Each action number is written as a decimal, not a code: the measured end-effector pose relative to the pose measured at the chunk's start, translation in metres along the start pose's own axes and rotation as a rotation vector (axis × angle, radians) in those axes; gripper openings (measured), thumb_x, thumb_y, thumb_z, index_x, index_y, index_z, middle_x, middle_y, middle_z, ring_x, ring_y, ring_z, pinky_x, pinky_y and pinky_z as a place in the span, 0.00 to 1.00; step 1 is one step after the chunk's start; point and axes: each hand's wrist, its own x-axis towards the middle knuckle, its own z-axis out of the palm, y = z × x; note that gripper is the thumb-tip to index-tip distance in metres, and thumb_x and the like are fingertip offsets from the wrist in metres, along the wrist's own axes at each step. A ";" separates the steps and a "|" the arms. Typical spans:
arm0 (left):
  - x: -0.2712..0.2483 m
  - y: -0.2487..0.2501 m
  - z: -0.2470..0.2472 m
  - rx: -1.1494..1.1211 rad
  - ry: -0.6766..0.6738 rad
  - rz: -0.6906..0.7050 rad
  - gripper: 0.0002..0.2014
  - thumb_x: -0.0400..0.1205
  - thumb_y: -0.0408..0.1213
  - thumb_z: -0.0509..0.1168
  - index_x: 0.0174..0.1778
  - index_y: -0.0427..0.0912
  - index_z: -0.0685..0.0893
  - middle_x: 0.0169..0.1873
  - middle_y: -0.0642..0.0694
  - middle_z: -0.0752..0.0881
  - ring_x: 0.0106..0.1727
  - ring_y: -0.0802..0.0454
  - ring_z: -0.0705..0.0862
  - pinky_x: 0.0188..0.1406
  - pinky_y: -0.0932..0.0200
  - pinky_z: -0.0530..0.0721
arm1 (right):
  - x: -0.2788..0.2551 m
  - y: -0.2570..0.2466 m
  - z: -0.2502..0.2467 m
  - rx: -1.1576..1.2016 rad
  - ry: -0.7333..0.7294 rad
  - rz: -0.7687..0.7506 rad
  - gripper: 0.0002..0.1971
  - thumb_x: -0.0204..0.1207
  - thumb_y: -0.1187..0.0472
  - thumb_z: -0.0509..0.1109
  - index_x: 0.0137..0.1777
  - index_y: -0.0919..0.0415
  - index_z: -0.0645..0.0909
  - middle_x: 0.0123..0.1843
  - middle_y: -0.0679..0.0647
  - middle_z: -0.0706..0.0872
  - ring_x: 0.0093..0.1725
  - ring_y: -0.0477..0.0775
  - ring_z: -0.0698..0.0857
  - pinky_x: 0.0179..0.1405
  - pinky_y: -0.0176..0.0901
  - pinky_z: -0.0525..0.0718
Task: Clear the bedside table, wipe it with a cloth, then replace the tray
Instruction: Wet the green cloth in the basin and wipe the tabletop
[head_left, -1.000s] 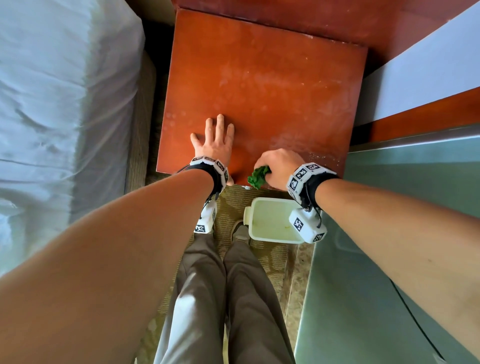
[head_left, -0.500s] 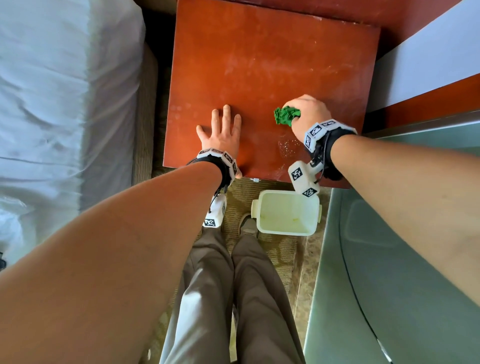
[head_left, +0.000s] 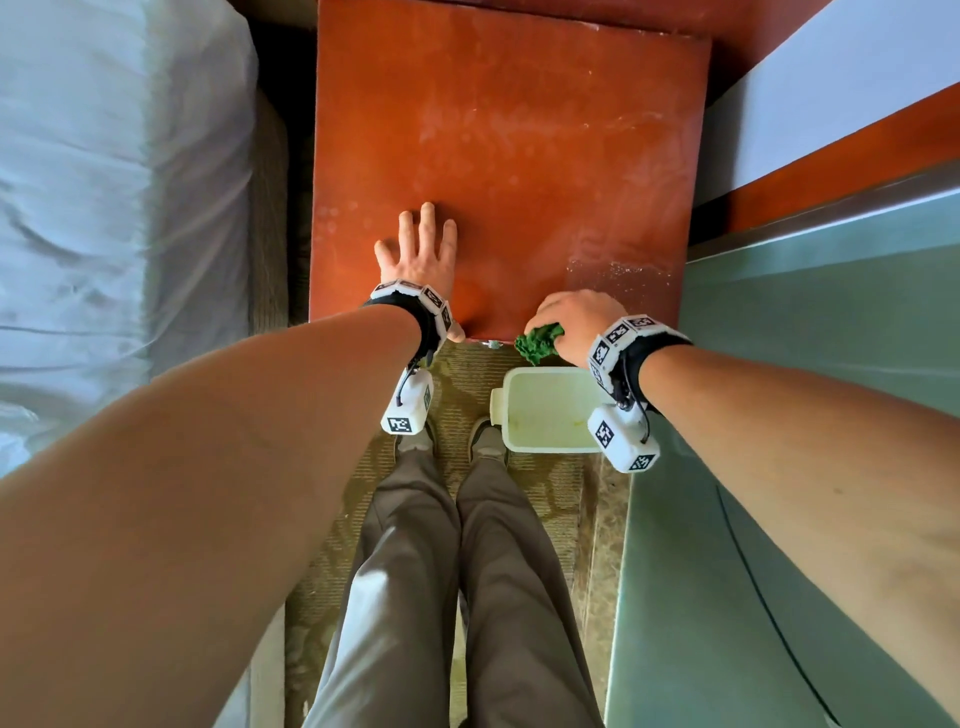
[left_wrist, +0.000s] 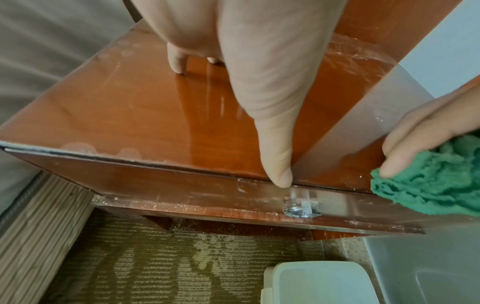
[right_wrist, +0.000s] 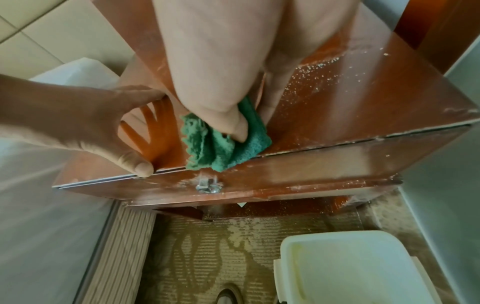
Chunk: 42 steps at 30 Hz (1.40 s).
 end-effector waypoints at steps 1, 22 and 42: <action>-0.001 0.000 -0.001 0.000 0.006 0.015 0.76 0.54 0.64 0.83 0.85 0.42 0.38 0.84 0.37 0.36 0.85 0.32 0.41 0.77 0.26 0.56 | 0.000 0.000 -0.001 0.020 -0.035 0.010 0.25 0.71 0.71 0.64 0.59 0.41 0.86 0.64 0.40 0.85 0.57 0.54 0.85 0.59 0.45 0.83; 0.007 0.052 -0.001 0.088 0.037 0.087 0.70 0.58 0.55 0.85 0.86 0.48 0.42 0.85 0.42 0.38 0.85 0.34 0.44 0.72 0.24 0.65 | 0.034 0.058 -0.054 0.263 0.538 0.525 0.22 0.79 0.66 0.60 0.73 0.56 0.76 0.68 0.58 0.79 0.66 0.62 0.78 0.64 0.51 0.79; 0.003 0.046 -0.003 0.091 0.022 0.101 0.76 0.52 0.65 0.83 0.86 0.44 0.40 0.85 0.44 0.38 0.85 0.37 0.43 0.76 0.29 0.64 | 0.016 0.018 -0.037 -0.055 -0.018 -0.039 0.26 0.71 0.69 0.63 0.55 0.35 0.85 0.60 0.43 0.86 0.55 0.58 0.85 0.52 0.53 0.87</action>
